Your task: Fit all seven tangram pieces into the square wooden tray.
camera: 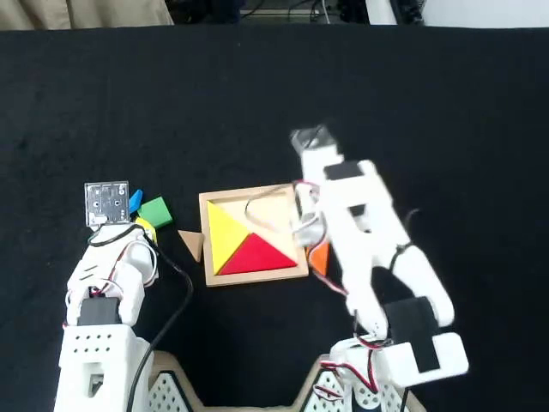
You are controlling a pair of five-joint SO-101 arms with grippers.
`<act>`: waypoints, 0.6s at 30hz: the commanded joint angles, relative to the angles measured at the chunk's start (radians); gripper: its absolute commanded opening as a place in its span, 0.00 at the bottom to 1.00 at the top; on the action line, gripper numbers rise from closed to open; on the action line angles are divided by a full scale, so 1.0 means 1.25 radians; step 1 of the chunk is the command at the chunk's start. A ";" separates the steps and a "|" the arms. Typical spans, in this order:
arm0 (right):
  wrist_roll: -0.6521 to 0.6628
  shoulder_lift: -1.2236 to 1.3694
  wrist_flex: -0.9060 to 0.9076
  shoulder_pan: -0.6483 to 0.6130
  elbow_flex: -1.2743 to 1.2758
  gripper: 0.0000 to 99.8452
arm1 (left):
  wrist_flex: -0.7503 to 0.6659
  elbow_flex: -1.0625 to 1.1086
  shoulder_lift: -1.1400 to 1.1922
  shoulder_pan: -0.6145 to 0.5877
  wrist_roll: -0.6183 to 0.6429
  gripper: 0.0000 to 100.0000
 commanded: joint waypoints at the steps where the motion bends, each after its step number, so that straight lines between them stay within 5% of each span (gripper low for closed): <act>1: -0.012 -0.020 -0.083 -0.041 0.040 0.32 | -0.016 -0.012 -0.010 0.008 -0.006 0.06; 5: -0.103 0.021 -0.196 -0.014 0.055 0.30 | -0.015 -0.010 -0.010 0.006 -0.007 0.06; 18: -0.103 0.072 -0.151 0.086 0.026 0.30 | -0.018 -0.010 -0.010 0.008 -0.007 0.06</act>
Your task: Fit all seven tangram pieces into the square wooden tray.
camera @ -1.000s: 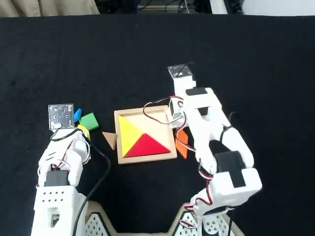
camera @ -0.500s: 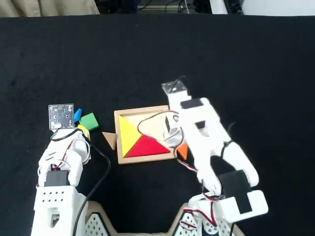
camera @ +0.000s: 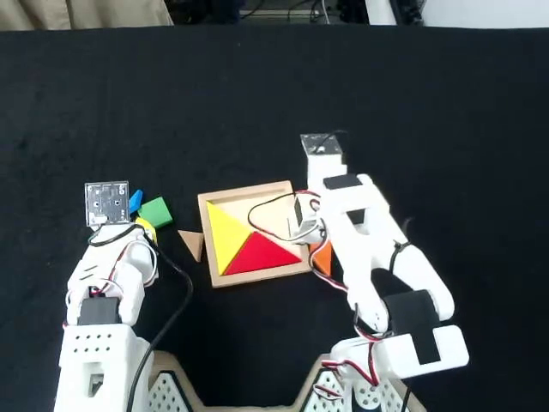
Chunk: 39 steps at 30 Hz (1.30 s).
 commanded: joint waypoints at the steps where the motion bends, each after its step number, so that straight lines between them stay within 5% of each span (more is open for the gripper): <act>1: -0.004 0.021 0.012 0.042 -0.021 0.30 | -0.018 -0.010 -0.010 0.008 -0.007 0.06; 16: 0.023 -0.172 -0.034 0.042 0.098 0.29 | -0.020 -0.010 -0.010 0.008 -0.007 0.06; 33: -0.015 0.004 -0.028 0.025 -0.002 0.29 | -0.017 -0.010 -0.010 0.008 -0.007 0.06; 39: -0.011 0.004 -0.027 0.070 -0.001 0.12 | -0.017 -0.010 -0.010 0.008 -0.007 0.06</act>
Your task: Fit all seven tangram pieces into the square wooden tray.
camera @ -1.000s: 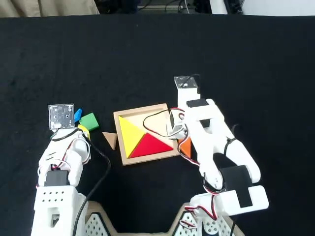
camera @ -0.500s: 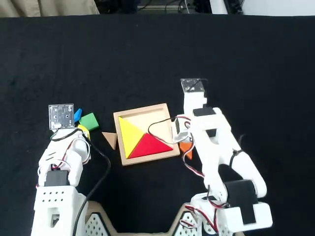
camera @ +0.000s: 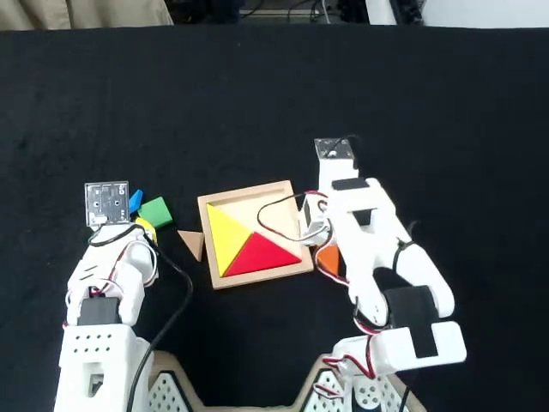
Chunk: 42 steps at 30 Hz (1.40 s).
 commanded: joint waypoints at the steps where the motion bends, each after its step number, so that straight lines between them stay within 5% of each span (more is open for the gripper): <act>1: -0.006 -0.004 0.005 0.027 -0.025 0.09 | -0.018 -0.010 -0.010 0.008 -0.007 0.06; 14: 0.028 -0.006 0.006 0.027 -0.048 0.04 | -0.020 -0.010 -0.010 0.008 -0.007 0.06; 20: 0.072 -0.007 0.203 0.027 -0.188 0.15 | -0.020 -0.010 -0.010 0.008 -0.007 0.06; 23: 0.129 -0.026 0.290 0.027 -0.245 0.17 | -0.020 -0.010 -0.010 0.008 -0.007 0.06; 27: 0.266 -0.150 0.365 -0.007 -0.224 0.02 | -0.020 -0.010 -0.010 0.006 -0.007 0.06; 30: 0.385 -0.288 0.410 -0.059 -0.128 0.01 | -0.020 -0.010 -0.010 0.006 -0.007 0.06; 35: 0.419 -0.440 0.368 -0.104 0.067 0.01 | -0.020 -0.010 -0.010 0.008 -0.007 0.06; 42: 0.561 -0.355 0.328 -0.124 0.132 0.01 | -0.015 -0.010 -0.010 0.008 -0.007 0.06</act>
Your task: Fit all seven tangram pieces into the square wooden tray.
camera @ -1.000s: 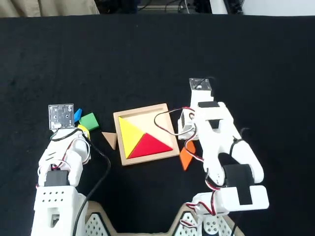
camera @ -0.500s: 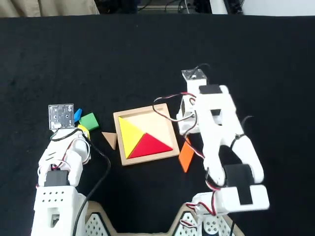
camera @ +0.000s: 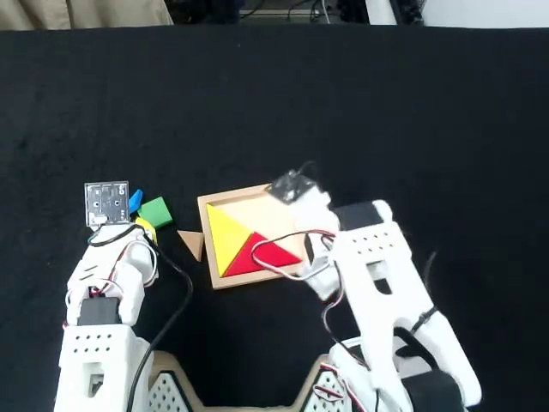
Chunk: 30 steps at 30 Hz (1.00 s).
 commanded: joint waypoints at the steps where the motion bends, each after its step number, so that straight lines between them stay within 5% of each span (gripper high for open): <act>1: 0.064 0.057 -0.014 -0.037 0.001 0.01 | -0.015 -0.010 -0.010 0.008 -0.007 0.06; 7: 0.031 0.101 -0.087 -0.129 0.010 0.01 | -0.016 -0.010 -0.010 0.006 -0.007 0.06; 15: 0.025 0.109 -0.155 -0.128 0.069 0.01 | -0.016 -0.010 -0.010 0.007 -0.007 0.06; 30: 0.063 0.245 -0.193 0.071 0.007 0.01 | -0.015 -0.004 -0.010 0.003 -0.007 0.06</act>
